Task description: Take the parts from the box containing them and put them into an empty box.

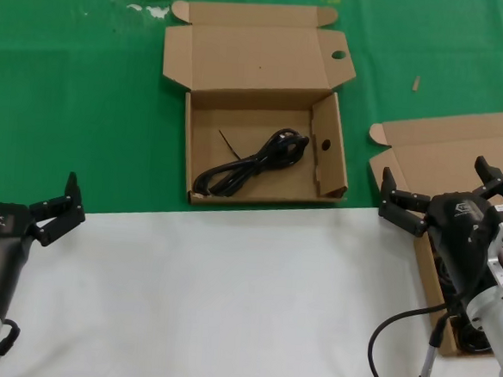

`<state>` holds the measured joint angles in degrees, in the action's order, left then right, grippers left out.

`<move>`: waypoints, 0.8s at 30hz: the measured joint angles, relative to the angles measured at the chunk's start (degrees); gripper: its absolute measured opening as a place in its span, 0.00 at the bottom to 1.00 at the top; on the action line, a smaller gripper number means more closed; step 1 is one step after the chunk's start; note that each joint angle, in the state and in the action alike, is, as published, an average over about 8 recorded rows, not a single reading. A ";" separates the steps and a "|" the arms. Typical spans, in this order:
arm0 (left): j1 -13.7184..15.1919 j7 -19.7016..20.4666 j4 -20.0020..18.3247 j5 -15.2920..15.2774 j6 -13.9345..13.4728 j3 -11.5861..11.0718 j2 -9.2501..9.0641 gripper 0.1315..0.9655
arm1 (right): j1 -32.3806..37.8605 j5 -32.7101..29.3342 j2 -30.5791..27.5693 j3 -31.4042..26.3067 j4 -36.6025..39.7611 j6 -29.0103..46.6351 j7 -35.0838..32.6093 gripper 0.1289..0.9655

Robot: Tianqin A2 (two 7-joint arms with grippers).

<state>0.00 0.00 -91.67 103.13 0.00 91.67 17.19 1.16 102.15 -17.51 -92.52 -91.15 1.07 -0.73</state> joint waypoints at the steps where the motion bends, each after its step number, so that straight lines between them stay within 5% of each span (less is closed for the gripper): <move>1: 0.00 0.00 0.00 0.00 0.00 0.00 0.00 1.00 | 0.00 0.00 0.00 0.00 0.00 0.00 0.00 1.00; 24: 0.00 0.00 0.00 0.00 0.00 0.00 0.00 1.00 | 0.00 0.00 0.00 0.00 0.00 0.00 0.00 1.00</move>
<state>0.00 0.00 -91.67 103.13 0.00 91.67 17.19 1.16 102.15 -17.51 -92.52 -91.15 1.07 -0.73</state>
